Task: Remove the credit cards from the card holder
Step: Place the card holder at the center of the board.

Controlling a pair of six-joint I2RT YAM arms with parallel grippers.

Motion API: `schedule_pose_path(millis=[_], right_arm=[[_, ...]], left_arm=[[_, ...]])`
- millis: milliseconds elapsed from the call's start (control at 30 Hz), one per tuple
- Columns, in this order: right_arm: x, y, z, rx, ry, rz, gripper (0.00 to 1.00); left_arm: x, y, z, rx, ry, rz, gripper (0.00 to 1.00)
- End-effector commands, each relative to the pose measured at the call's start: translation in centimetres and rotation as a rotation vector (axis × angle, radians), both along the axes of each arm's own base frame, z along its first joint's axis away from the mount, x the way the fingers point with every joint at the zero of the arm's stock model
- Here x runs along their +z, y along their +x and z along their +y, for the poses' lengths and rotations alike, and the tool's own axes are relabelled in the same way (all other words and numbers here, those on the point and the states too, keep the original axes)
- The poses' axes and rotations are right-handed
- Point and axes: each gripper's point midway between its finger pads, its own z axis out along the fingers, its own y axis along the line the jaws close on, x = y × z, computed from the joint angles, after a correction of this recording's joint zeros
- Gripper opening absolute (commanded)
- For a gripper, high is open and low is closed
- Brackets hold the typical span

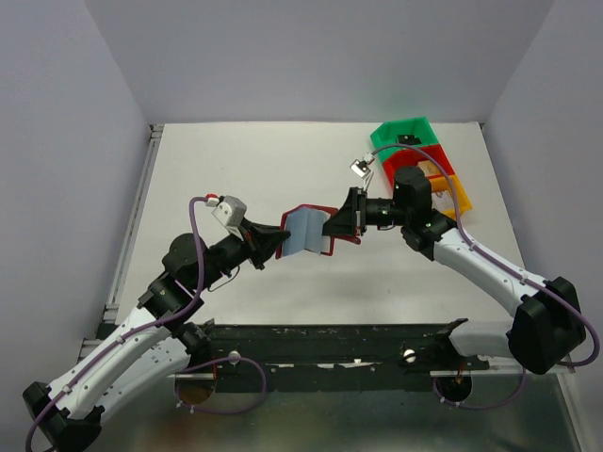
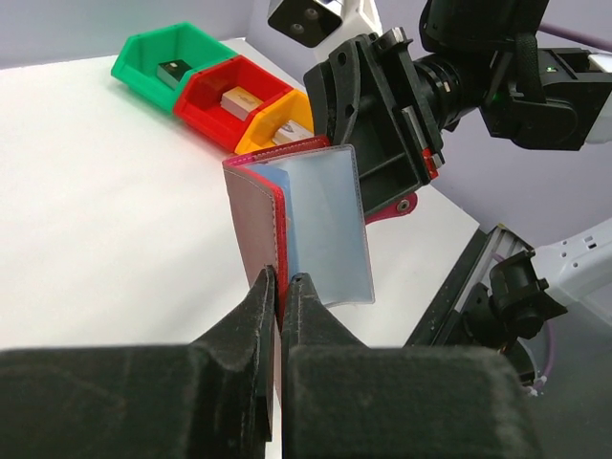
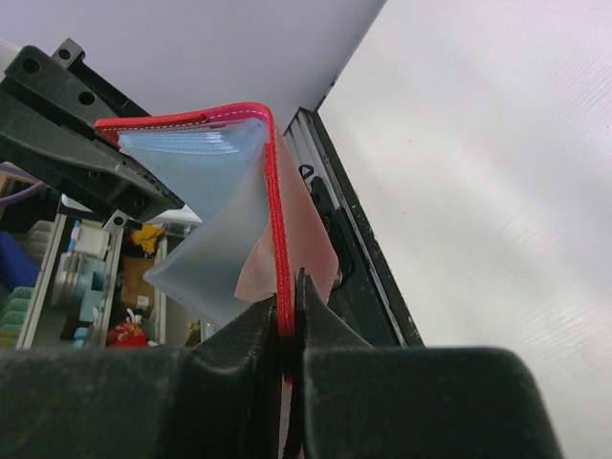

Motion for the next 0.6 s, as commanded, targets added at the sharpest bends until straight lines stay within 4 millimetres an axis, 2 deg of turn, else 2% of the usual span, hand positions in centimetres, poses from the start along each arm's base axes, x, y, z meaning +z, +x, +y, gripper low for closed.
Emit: schedule_pose_path(millis=[0, 367, 567], right_arm=[[-0.63, -0.09, -0.19, 0.003, -0.011, 0.004, 0.15], [-1.10, -0.08, -0.04, 0.011, -0.014, 0.016, 0.18], [-1.23, -0.13, -0.19, 0.006, -0.017, 0.015, 0.29]], left_arm=[[2.70, -0.63, 0.10, -0.021, -0.045, -0.063, 0.00], [3.36, -1.33, -0.54, -0.075, -0.059, -0.060, 0.00], [2.99, -0.84, -0.40, -0.051, -0.032, -0.043, 0.00]])
